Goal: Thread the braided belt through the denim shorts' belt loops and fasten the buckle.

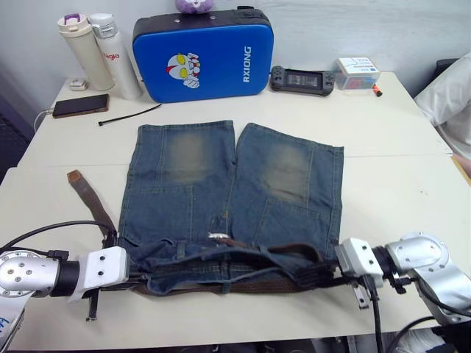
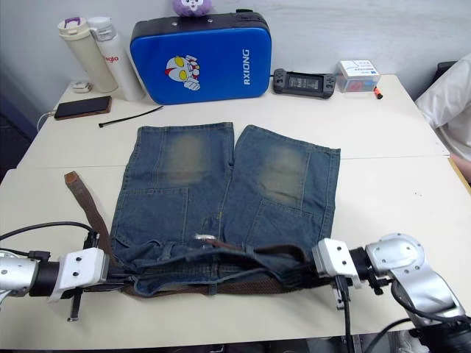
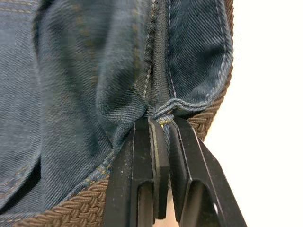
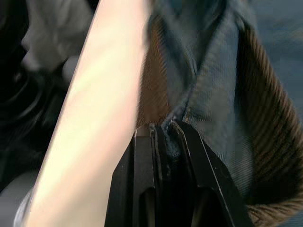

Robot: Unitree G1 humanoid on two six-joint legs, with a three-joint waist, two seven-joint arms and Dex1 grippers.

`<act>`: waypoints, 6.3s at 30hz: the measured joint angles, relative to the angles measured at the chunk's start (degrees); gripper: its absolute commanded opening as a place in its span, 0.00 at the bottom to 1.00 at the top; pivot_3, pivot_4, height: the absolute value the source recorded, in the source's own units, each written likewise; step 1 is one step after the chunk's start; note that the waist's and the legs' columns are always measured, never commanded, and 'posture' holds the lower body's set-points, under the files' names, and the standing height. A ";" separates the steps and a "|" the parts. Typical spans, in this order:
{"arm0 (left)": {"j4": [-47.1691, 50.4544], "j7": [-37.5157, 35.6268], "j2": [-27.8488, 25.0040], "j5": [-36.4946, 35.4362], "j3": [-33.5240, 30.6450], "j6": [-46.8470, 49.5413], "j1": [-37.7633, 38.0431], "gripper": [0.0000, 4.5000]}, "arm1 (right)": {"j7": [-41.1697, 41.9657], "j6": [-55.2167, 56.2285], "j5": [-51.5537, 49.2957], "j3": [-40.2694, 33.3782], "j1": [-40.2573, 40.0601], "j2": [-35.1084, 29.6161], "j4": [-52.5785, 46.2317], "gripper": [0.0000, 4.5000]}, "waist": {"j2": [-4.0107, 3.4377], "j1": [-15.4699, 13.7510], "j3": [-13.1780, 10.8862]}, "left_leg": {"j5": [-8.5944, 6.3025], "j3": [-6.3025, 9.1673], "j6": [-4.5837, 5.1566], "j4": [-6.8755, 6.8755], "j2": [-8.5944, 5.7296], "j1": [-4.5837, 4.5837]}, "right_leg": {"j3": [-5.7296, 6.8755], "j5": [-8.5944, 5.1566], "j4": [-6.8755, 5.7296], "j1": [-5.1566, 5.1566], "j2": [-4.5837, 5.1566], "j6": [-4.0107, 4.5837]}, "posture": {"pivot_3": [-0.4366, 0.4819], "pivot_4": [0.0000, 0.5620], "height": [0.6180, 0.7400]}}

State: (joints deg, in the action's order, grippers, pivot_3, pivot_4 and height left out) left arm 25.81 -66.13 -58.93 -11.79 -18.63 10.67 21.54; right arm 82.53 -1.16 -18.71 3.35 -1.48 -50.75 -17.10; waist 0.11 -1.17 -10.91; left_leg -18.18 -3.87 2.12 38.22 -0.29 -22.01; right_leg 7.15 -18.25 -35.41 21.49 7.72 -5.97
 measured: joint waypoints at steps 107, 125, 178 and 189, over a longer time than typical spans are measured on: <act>-7.74 21.77 15.24 -26.33 3.02 67.78 -51.75 1.00 | 3.02 -32.09 6.63 9.29 45.98 -3.68 17.33 0.63 | -0.13 0.99 0.08 | -0.03 0.61 -0.07 0.79 0.01 -0.50 | 0.24 -0.02 -0.30 0.04 -0.14 0.03 | 0.48 0.27 0.87; -8.49 18.49 11.99 -28.53 11.50 59.21 -52.32 1.00 | -6.05 -45.18 1.78 9.87 27.61 -3.43 5.55 0.00 | -0.13 -0.19 0.07 | -0.02 0.46 -0.05 0.78 0.05 -0.45 | 0.21 -0.02 -0.23 0.00 -0.20 0.03 | 0.48 0.27 0.87; -54.35 87.84 31.47 5.43 -22.05 51.57 -75.92 1.00 | -9.22 -42.56 -12.05 7.41 49.59 6.85 3.65 0.00 | 0.72 -0.31 -0.55 | -0.09 0.49 -0.19 0.78 0.02 -0.46 | 0.36 0.00 -0.43 0.14 -0.18 0.00 | 0.48 0.27 0.87; -52.50 81.08 30.73 5.63 -11.70 39.95 -70.89 0.11 | -10.52 -41.03 -11.57 7.31 47.30 5.07 3.07 0.00 | 0.78 -0.23 -0.58 | -0.09 0.48 -0.19 0.79 0.02 -0.48 | 0.39 0.00 -0.45 0.15 -0.19 0.00 | 0.48 0.27 0.87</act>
State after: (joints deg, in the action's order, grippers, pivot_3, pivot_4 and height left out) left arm -26.69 14.95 -28.20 -6.16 -30.33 50.62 -49.35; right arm 72.01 -42.19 -30.28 10.66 45.82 -45.68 -14.04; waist 0.89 -1.40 -11.48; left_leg -18.27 -3.40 1.93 39.01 -0.26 -22.49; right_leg 7.54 -18.25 -35.86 21.64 7.53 -5.97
